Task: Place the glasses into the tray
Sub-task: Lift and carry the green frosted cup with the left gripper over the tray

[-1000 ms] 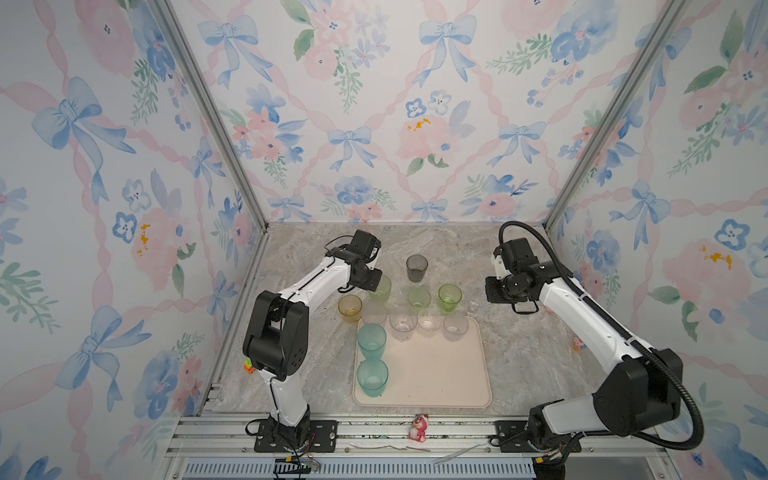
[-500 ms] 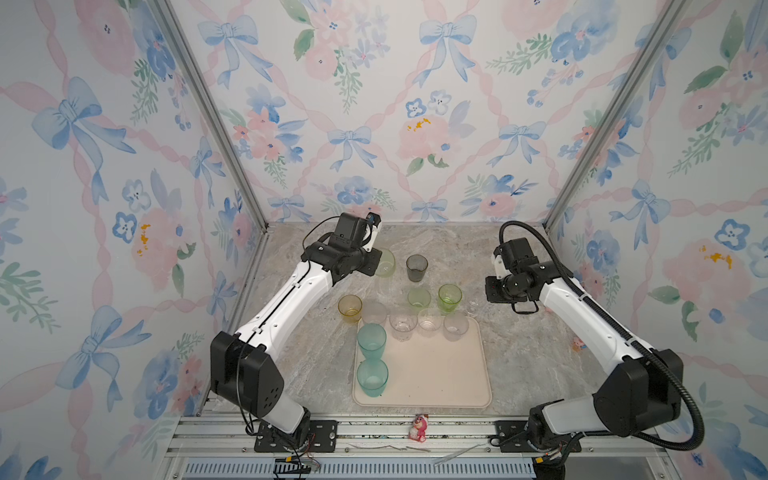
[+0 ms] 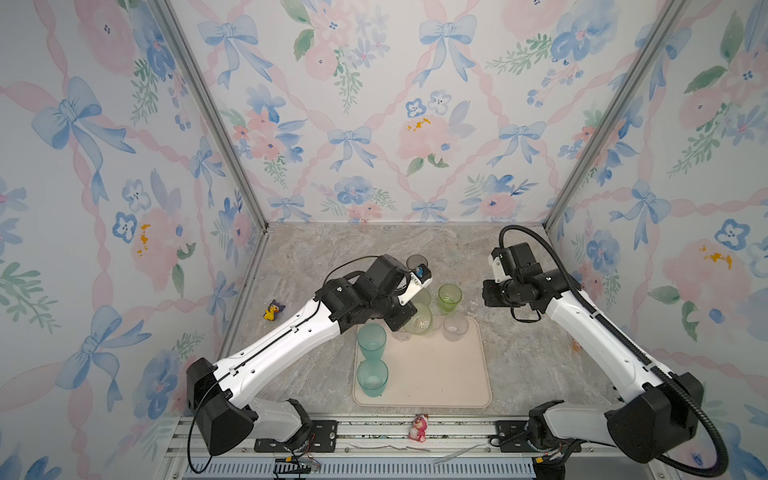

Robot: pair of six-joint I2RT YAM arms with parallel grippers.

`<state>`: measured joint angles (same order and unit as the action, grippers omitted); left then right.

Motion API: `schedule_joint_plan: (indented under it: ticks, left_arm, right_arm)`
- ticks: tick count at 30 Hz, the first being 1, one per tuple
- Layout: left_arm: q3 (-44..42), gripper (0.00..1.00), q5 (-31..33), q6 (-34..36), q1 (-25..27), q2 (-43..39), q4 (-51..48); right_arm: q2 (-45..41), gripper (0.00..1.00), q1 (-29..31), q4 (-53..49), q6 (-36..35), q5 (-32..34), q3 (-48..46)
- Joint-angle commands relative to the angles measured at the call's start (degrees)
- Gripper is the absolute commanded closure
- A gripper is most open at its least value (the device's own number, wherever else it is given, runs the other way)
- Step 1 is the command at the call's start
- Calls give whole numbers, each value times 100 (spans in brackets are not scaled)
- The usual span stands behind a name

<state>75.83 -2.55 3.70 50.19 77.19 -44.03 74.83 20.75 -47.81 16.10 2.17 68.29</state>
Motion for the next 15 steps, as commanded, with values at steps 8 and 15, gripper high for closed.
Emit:
schedule_joint_plan:
  ticks: [8, 15]
  left_arm:
    - [-781, 100, 380, -319, 477, -132, -300]
    - [-896, 100, 619, -406, 463, 277, -256]
  right_arm:
    - [-703, 74, 93, -240, 171, 231, -365]
    - [-855, 74, 93, -263, 209, 231, -492]
